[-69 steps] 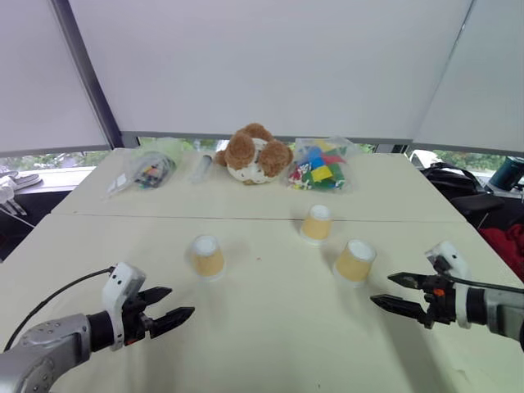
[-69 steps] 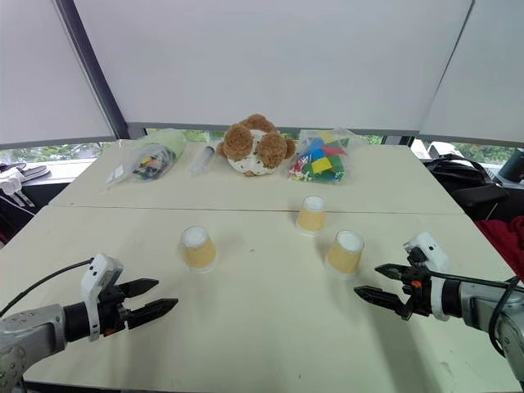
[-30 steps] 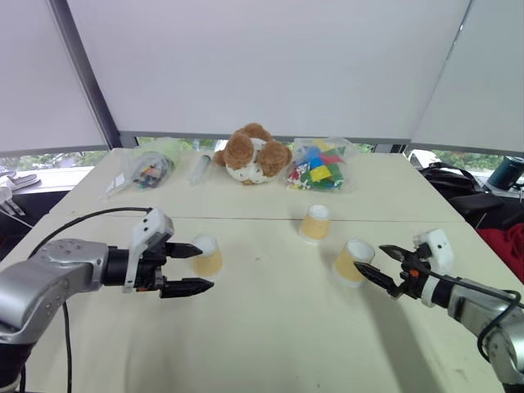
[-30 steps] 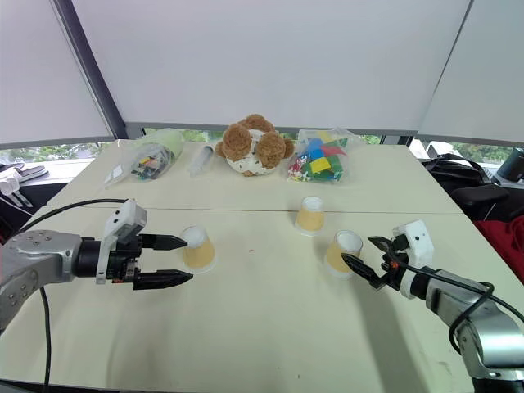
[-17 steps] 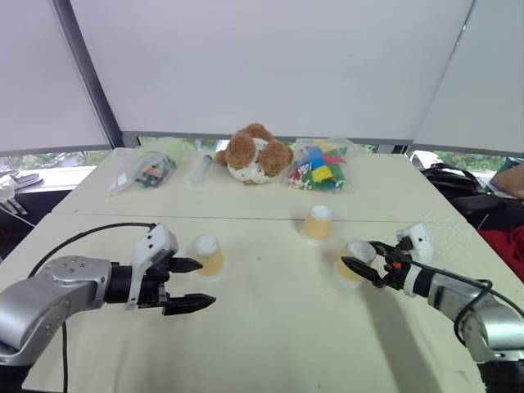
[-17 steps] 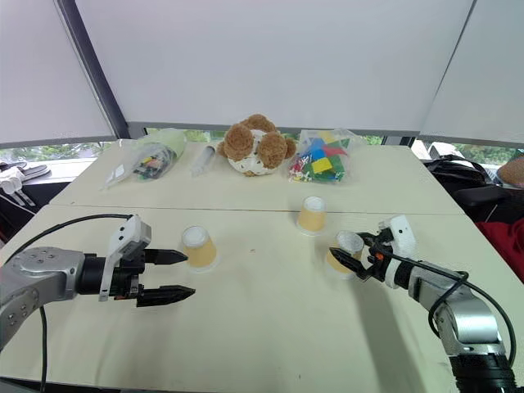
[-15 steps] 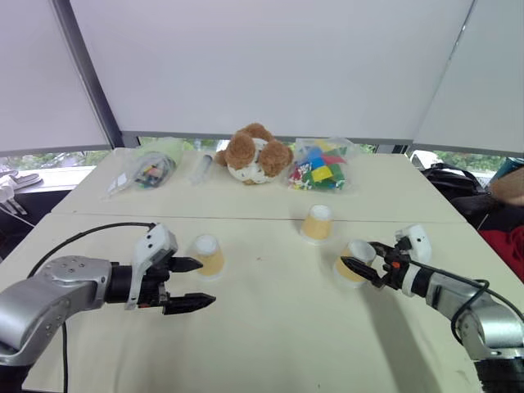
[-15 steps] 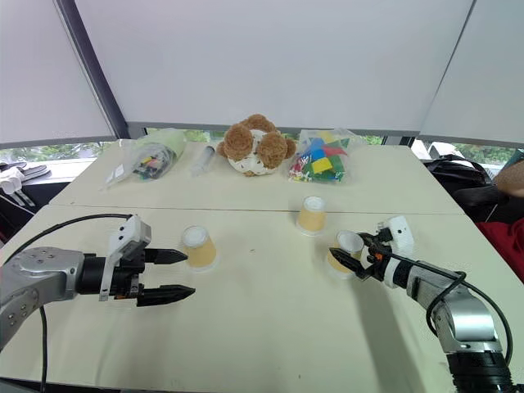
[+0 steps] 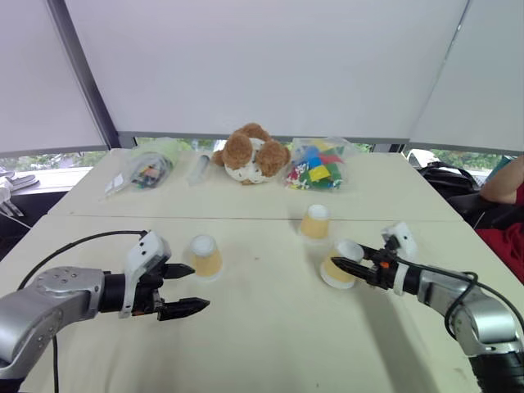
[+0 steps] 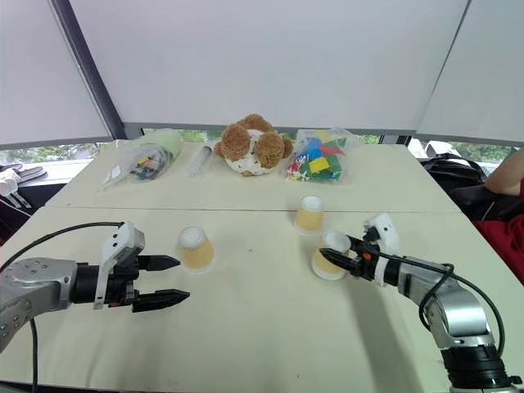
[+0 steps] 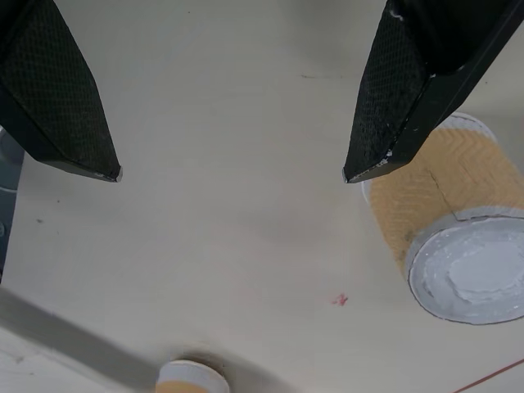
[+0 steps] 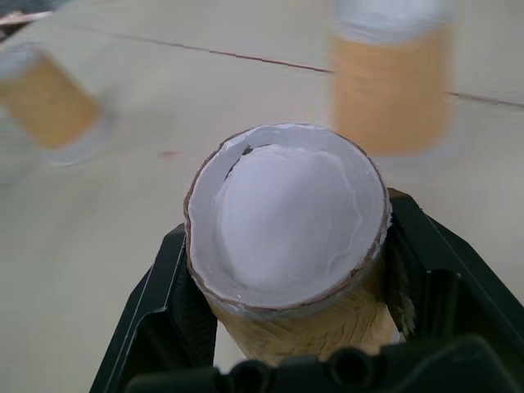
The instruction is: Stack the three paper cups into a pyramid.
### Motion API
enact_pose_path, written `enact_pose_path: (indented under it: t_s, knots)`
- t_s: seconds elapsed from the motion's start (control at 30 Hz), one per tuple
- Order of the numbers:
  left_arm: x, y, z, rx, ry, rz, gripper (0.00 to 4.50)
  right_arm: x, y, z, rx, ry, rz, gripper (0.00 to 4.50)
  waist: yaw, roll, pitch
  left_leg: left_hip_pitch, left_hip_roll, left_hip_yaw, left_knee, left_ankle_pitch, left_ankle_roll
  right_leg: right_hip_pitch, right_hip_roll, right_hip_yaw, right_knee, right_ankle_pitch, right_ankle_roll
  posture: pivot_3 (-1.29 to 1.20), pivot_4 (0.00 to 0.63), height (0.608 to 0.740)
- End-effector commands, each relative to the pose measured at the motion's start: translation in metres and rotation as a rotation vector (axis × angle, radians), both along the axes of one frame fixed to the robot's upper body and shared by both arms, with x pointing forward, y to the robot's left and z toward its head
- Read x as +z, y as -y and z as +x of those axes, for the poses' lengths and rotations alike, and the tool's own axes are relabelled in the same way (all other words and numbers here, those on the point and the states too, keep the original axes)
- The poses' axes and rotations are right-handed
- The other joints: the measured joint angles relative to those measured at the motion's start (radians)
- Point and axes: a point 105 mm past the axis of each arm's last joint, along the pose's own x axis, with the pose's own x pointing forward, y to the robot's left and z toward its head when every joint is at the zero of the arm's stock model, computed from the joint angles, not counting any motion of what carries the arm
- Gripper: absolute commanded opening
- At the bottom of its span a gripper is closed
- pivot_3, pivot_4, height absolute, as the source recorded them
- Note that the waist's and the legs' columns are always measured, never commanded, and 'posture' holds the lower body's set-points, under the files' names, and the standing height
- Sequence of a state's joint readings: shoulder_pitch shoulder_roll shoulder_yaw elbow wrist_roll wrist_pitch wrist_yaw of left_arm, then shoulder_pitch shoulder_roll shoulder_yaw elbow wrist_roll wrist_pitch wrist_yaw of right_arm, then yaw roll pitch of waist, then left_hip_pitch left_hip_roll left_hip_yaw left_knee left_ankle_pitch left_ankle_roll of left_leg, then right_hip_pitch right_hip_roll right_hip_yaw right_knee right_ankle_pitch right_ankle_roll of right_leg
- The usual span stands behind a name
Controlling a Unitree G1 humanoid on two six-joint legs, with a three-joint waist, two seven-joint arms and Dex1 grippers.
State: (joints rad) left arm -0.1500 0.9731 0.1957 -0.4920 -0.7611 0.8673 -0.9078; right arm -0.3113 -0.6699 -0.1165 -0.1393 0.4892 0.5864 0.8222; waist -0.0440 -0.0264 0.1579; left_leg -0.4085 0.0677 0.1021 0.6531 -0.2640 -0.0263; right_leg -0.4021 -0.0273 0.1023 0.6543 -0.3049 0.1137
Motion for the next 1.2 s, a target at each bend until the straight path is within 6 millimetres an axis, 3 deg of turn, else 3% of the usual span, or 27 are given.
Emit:
enact_pose_path:
  t_s: [0.03, 0.23, 0.47, 0.6, 0.7, 0.87, 1.0, 1.1, 1.2]
  knots:
    - [0.007, 0.0, -0.001, -0.002, 0.047, 0.008, 4.5, 0.013, -0.028, -0.002, 0.104, 0.044, -0.001, 2.28, 0.001, 0.0, 0.0, 0.0, 0.0, 0.0, 0.0, 0.0, 0.0, 0.0, 0.0, 0.0, 0.0, 0.0, 0.0, 0.0, 0.15, 0.74]
    - [0.003, 0.005, -0.003, -0.006, 0.05, 0.009, 4.5, -0.008, -0.064, 0.003, 0.221, 0.02, -0.068, 2.28, 0.003, 0.0, 0.0, 0.0, 0.0, 0.0, 0.0, 0.0, 0.0, 0.0, 0.0, 0.0, 0.0, 0.0, 0.0, 0.0, 0.15, 0.74]
    - [-0.001, 0.009, -0.004, 0.015, 0.049, -0.006, 4.5, -0.016, -0.076, 0.01, 0.271, 0.021, -0.097, 2.28, 0.001, 0.0, 0.0, 0.0, 0.0, 0.0, 0.0, 0.0, 0.0, 0.0, 0.0, 0.0, 0.0, 0.0, 0.0, 0.0, 0.15, 0.74]
    - [0.0, 0.011, -0.005, 0.018, 0.047, -0.028, 4.5, -0.014, -0.077, 0.01, 0.293, 0.011, -0.067, 4.28, 0.001, 0.0, 0.0, 0.0, 0.0, 0.0, 0.0, 0.0, 0.0, 0.0, 0.0, 0.0, 0.0, 0.0, 0.0, 0.0, 0.15, 0.74]
    - [0.002, 0.012, -0.003, 0.02, 0.053, -0.033, 4.5, -0.009, -0.077, 0.01, 0.291, 0.023, -0.056, 4.45, 0.001, 0.0, 0.0, -0.001, 0.0, 0.0, 0.0, 0.0, 0.0, 0.0, 0.0, 0.0, 0.0, 0.0, 0.0, 0.0, 0.15, 0.74]
    - [0.012, 0.014, 0.002, 0.026, 0.069, -0.083, 4.5, 0.021, -0.073, 0.002, 0.285, 0.054, 0.042, 4.45, 0.002, 0.0, 0.0, -0.001, 0.0, 0.0, 0.001, 0.0, 0.0, 0.0, 0.0, 0.0, 0.0, 0.0, 0.0, 0.0, 0.15, 0.74]
    - [0.031, 0.013, 0.009, 0.025, 0.1, -0.143, 4.5, 0.068, -0.061, -0.007, 0.267, 0.107, 0.153, 4.45, 0.003, 0.0, 0.0, -0.001, 0.0, 0.0, 0.0, 0.0, 0.0, 0.0, 0.0, 0.0, 0.001, 0.0, 0.0, 0.0, 0.15, 0.74]
    - [0.039, 0.017, 0.012, 0.005, 0.118, -0.155, 4.5, 0.089, -0.047, 0.006, 0.185, 0.153, 0.239, 4.45, 0.002, 0.0, 0.0, 0.0, 0.0, 0.0, 0.001, 0.0, 0.0, 0.0, 0.0, 0.0, 0.001, 0.0, 0.0, 0.0, 0.15, 0.74]
    - [0.044, 0.021, 0.015, -0.014, 0.133, -0.158, 4.5, 0.098, -0.034, 0.024, 0.091, 0.191, 0.282, 4.45, 0.0, 0.0, 0.0, 0.0, 0.0, 0.0, 0.001, 0.0, 0.0, 0.0, 0.0, 0.0, 0.001, 0.0, 0.0, 0.0, 0.15, 0.74]
